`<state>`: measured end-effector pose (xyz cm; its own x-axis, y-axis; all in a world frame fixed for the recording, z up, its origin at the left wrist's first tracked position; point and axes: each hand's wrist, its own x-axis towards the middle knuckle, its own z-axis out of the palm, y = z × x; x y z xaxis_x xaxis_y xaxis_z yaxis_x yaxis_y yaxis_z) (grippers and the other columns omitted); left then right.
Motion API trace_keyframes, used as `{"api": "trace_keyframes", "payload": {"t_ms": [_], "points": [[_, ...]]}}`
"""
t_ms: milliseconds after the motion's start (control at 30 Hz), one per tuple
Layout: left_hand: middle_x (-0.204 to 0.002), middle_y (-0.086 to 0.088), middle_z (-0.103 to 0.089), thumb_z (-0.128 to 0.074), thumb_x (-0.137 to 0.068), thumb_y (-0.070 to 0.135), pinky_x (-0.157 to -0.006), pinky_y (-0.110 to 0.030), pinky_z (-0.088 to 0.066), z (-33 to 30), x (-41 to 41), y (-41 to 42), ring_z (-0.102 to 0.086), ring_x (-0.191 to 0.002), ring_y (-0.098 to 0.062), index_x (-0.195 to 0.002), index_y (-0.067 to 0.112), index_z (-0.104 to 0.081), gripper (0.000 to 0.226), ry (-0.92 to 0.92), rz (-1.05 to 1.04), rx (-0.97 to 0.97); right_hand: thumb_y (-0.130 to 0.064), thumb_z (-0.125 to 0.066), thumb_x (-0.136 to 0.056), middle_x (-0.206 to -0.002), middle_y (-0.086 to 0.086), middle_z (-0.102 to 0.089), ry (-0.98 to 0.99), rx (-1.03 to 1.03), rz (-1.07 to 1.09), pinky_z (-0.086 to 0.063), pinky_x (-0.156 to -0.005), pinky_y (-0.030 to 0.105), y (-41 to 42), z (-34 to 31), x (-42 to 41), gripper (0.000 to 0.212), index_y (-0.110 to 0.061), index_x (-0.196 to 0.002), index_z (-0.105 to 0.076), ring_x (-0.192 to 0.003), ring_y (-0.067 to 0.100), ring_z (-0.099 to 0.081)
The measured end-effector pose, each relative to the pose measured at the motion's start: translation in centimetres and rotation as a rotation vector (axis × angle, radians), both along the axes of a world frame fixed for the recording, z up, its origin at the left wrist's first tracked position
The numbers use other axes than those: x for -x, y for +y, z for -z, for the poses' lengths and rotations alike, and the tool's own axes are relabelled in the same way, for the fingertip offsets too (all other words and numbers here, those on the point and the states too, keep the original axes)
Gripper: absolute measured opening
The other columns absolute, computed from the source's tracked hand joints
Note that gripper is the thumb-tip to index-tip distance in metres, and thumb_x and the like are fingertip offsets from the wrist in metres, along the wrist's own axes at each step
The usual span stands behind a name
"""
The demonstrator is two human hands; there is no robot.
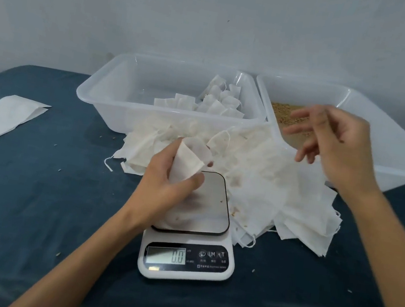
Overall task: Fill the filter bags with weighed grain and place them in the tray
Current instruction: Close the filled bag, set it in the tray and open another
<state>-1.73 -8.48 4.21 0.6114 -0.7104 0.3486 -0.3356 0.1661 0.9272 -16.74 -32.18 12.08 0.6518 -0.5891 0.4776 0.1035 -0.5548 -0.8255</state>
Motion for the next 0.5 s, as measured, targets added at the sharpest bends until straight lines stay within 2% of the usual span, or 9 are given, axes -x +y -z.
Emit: {"api": "trace_keyframes", "payload": {"t_ms": [67, 167, 233, 300, 367, 433, 500], "points": [[-0.103, 0.006, -0.075, -0.067, -0.086, 0.015, -0.083, -0.017, -0.051, 0.1, 0.1, -0.1, -0.069, -0.103, -0.011, -0.110, 0.015, -0.066, 0.023, 0.034, -0.058, 0.051, -0.035, -0.047, -0.108, -0.088, 0.008, -0.077, 0.039, 0.031, 0.061, -0.044, -0.045, 0.032, -2.8, 0.1, 0.9, 0.037, -0.005, -0.107, -0.070, -0.047, 0.027, -0.062], [-0.101, 0.006, -0.075, -0.068, -0.086, 0.017, -0.084, -0.022, -0.051, 0.1, 0.1, -0.7, -0.069, -0.101, -0.011, -0.108, 0.014, -0.065, 0.023, 0.037, -0.095, 0.064, -0.041, -0.052, -0.105, -0.086, 0.005, -0.077, 0.083, 0.092, 0.102, -0.047, -0.044, 0.029, -5.8, 0.5, 2.1, 0.034, -0.013, -0.104, -0.072, -0.049, 0.028, -0.064], [-0.100, 0.006, -0.074, -0.069, -0.084, 0.022, -0.083, -0.026, -0.052, 0.1, 0.0, -1.3, -0.068, -0.100, -0.012, -0.106, 0.014, -0.066, 0.024, 0.028, -0.108, 0.072, -0.038, -0.059, -0.102, -0.086, 0.002, -0.077, 0.126, 0.127, 0.173, -0.051, -0.047, 0.025, -8.2, 0.8, 2.5, 0.021, -0.022, -0.099, -0.072, -0.052, 0.021, -0.066], [-0.099, 0.005, -0.074, -0.071, -0.082, 0.030, -0.082, -0.033, -0.054, 0.1, -0.3, -1.7, -0.069, -0.098, -0.014, -0.106, 0.017, -0.067, 0.027, 0.017, -0.114, 0.074, -0.028, -0.068, -0.096, -0.091, 0.001, -0.077, 0.264, 0.200, 0.285, -0.051, -0.059, 0.022, -11.2, 0.8, 2.4, 0.005, -0.025, -0.099, -0.070, -0.062, 0.012, -0.065], [-0.099, 0.003, -0.074, -0.073, -0.082, 0.032, -0.080, -0.036, -0.056, 0.1, -0.6, -1.8, -0.069, -0.096, -0.015, -0.106, 0.018, -0.067, 0.028, 0.014, -0.098, 0.062, -0.027, -0.076, -0.089, -0.105, 0.005, -0.074, 0.532, 0.282, 0.338, -0.047, -0.072, 0.022, -13.7, 0.7, 1.8, 0.025, -0.019, -0.112, -0.069, -0.081, 0.011, -0.065], [-0.098, 0.001, -0.074, -0.077, -0.082, 0.029, -0.078, -0.029, -0.056, 0.0, -0.9, -1.9, -0.070, -0.094, -0.013, -0.108, 0.017, -0.067, 0.031, 0.009, -0.055, 0.033, -0.034, -0.081, -0.084, -0.121, 0.008, -0.069, 0.838, 0.310, 0.287, -0.048, -0.087, 0.030, -15.2, 1.0, 1.0, 0.050, -0.011, -0.125, -0.066, -0.103, 0.021, -0.064], [-0.096, 0.000, -0.074, -0.081, -0.083, 0.025, -0.079, -0.025, -0.057, -0.3, -0.8, -2.2, -0.071, -0.093, -0.015, -0.115, 0.019, -0.066, 0.036, 0.003, 0.034, -0.007, -0.042, -0.080, -0.084, -0.127, 0.009, -0.068, 1.026, 0.345, 0.224, -0.048, -0.098, 0.036, -15.9, 1.0, 0.2, 0.054, -0.010, -0.126, -0.068, -0.114, 0.026, -0.063]]}}
